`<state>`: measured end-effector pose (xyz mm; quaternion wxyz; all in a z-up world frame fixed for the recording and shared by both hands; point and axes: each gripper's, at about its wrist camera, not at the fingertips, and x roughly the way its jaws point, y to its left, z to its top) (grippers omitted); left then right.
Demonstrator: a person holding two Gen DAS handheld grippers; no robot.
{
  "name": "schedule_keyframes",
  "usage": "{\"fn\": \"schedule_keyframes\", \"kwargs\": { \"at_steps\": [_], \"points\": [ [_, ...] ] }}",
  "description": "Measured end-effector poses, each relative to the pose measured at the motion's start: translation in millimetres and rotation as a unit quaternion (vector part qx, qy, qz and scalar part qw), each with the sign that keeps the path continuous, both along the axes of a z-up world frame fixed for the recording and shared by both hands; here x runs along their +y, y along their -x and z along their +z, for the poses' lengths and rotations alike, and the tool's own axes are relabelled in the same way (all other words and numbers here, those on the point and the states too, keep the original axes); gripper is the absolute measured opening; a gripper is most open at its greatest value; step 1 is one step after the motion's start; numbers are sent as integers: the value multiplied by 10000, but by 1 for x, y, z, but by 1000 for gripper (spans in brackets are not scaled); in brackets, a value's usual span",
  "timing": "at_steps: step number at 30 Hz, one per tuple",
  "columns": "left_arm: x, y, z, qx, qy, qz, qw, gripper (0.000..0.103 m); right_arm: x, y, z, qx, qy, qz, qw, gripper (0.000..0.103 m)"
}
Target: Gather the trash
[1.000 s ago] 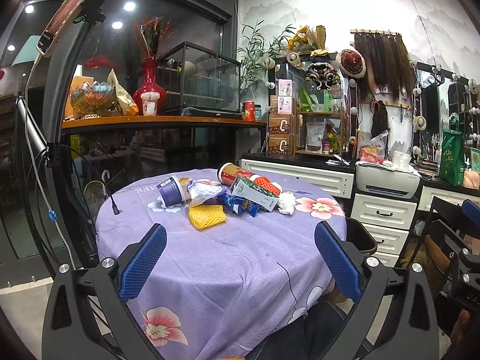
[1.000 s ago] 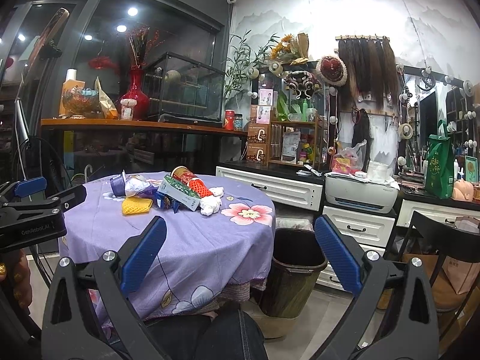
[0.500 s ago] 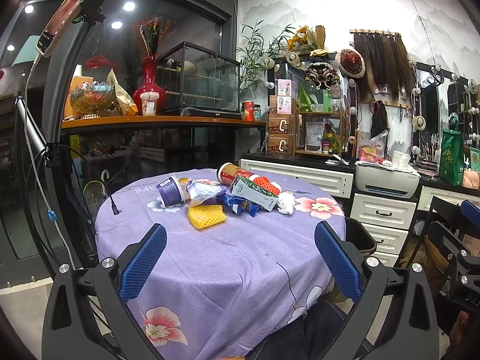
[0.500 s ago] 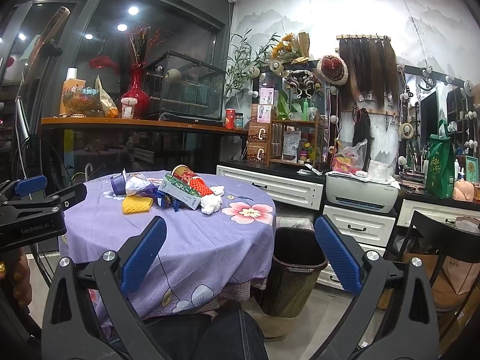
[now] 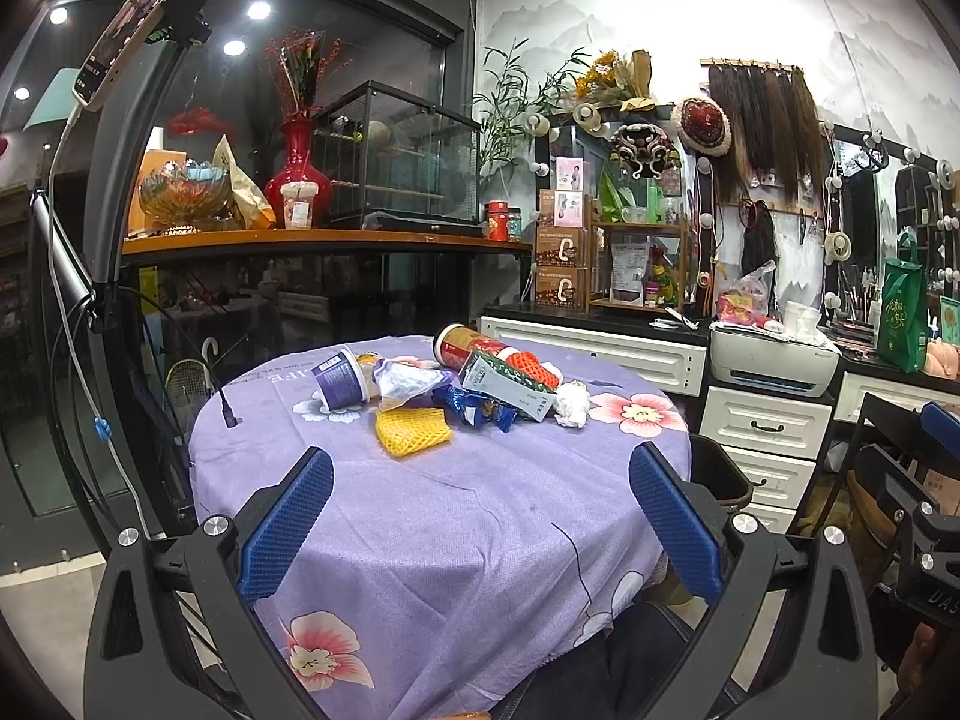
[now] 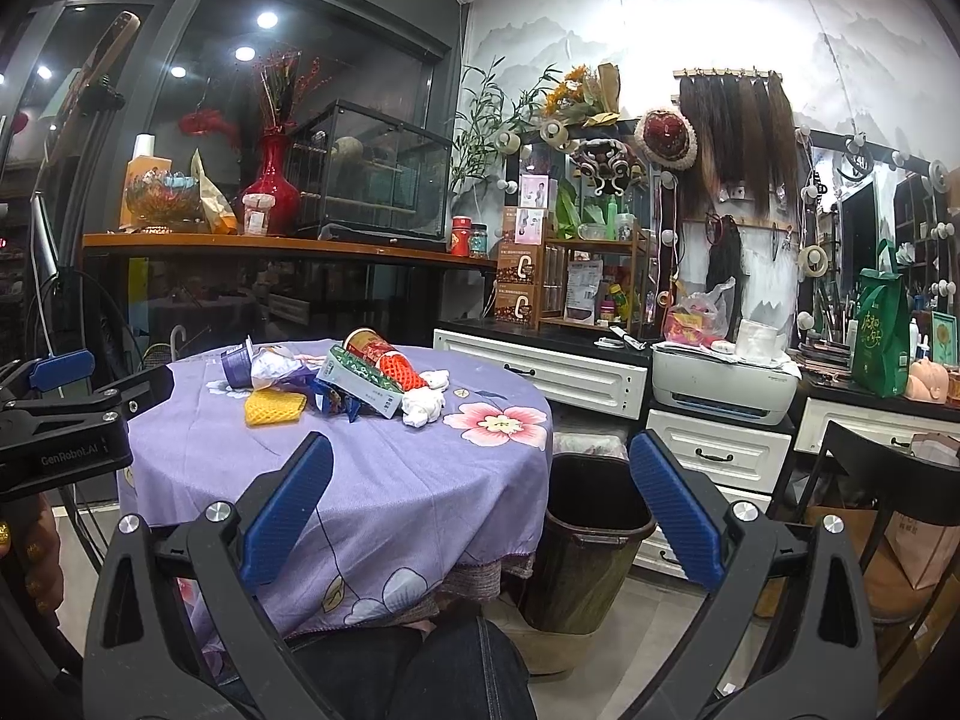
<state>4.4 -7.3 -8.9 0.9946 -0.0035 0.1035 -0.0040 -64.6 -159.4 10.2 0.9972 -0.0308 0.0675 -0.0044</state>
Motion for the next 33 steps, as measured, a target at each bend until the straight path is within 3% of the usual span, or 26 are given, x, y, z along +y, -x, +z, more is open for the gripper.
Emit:
{"fn": "schedule_keyframes", "kwargs": {
  "at_steps": [21, 28, 33],
  "points": [
    [-2, 1, -3, 47, -28, -24, 10000, 98, 0, -2, -5, 49, 27, -3, 10000, 98],
    [3, -18, -7, 375, -64, -121, 9992, 98, -7, -21, -22, 240, 176, -41, 9995, 98],
    [8, -41, -15, 708, -126, -165, 9973, 98, -12, -43, -40, 691, 182, 18, 9974, 98]
  ]
}}
